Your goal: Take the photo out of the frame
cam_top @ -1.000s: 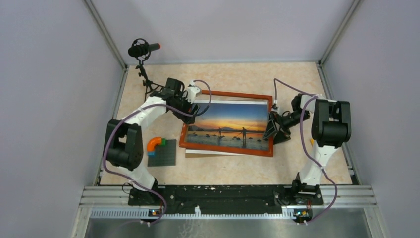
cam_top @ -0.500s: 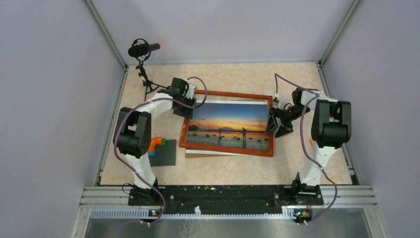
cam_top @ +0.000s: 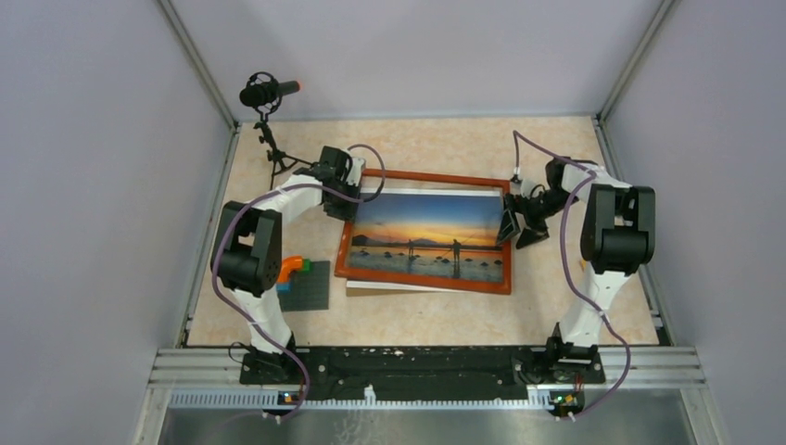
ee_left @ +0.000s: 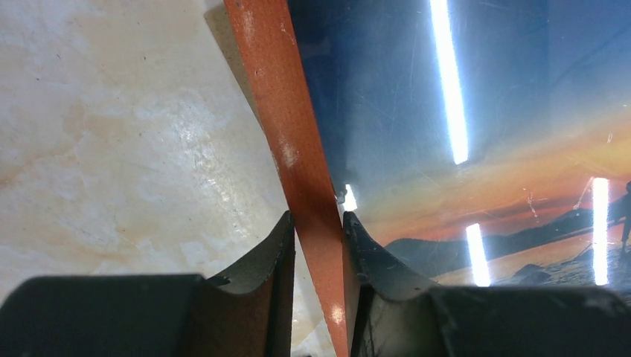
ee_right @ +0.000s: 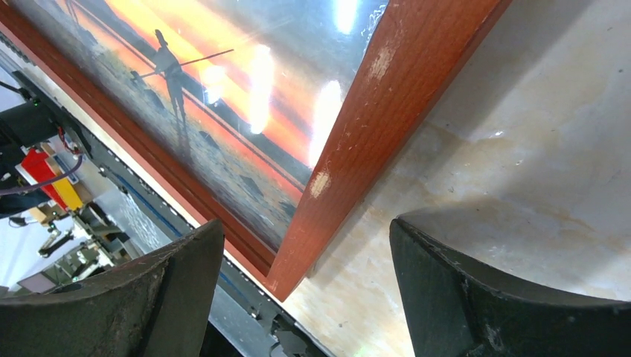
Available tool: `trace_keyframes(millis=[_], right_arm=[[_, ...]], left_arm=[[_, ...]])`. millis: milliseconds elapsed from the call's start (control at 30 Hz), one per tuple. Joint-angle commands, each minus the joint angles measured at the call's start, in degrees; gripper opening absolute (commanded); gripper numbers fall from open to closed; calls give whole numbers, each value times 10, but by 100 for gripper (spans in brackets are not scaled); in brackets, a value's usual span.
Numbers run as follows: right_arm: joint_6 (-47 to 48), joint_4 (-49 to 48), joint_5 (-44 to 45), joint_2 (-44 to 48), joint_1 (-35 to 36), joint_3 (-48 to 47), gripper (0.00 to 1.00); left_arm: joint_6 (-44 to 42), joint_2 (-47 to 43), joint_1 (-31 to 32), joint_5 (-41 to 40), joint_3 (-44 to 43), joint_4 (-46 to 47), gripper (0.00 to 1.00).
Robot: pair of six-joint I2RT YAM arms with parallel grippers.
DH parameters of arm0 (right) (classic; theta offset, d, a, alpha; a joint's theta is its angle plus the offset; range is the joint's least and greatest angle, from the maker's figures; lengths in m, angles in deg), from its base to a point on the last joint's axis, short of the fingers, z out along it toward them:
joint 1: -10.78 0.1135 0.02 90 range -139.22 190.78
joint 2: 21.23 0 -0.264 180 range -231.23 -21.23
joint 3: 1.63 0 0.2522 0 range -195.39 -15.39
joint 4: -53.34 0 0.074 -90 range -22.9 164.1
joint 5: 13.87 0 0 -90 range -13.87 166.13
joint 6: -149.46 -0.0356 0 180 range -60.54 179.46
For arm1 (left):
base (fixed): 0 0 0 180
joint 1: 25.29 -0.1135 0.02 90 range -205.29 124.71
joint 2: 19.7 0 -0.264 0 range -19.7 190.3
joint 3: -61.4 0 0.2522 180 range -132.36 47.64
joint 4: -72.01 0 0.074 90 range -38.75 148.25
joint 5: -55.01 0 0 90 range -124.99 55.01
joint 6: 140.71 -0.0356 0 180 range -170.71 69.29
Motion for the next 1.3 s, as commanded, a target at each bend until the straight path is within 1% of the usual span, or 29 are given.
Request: trace_keyframes(millis=[0, 100, 267, 367, 500, 633, 667, 767, 800, 867, 933, 1033, 1133, 1267], right_arm=[[15, -63, 41, -23, 8, -12, 82], [16, -64, 41, -23, 11, -13, 82], [11, -69, 45, -25, 15, -16, 82], [7, -71, 47, -30, 17, -22, 81], [4, -73, 51, -36, 21, -27, 81], [4, -74, 56, -42, 22, -30, 81], [4, -73, 57, -42, 21, -30, 81], [6, -71, 61, -41, 22, -25, 81], [9, -71, 63, -39, 21, -22, 81], [11, -71, 66, -35, 21, -14, 81], [12, -70, 69, -34, 21, -7, 80], [11, -75, 75, -29, 21, 6, 79], [8, -78, 79, -23, 18, 23, 78], [8, -85, 80, -5, 9, 59, 73]], left_arm=[[-4, -33, -1, 7, 10, -25, 16], [3, -48, 0, 13, 8, -42, 12], [52, -82, 0, 12, 22, -72, 8], [78, -100, 0, 17, 40, -86, 8], [93, -113, 0, 17, 82, -75, 11], [93, -104, 0, 16, 105, -59, 22], [91, -102, -1, 17, 105, -54, 28], [83, -98, -1, 19, 100, -43, 54], [81, -96, -1, 17, 98, -39, 61], [74, -92, -1, 14, 96, -30, 68], [69, -81, -1, 13, 96, -21, 70], [66, -56, -1, 34, 87, -8, 70], [56, -26, -1, 51, 72, 9, 68], [39, 3, -1, 83, 48, 32, 63]])
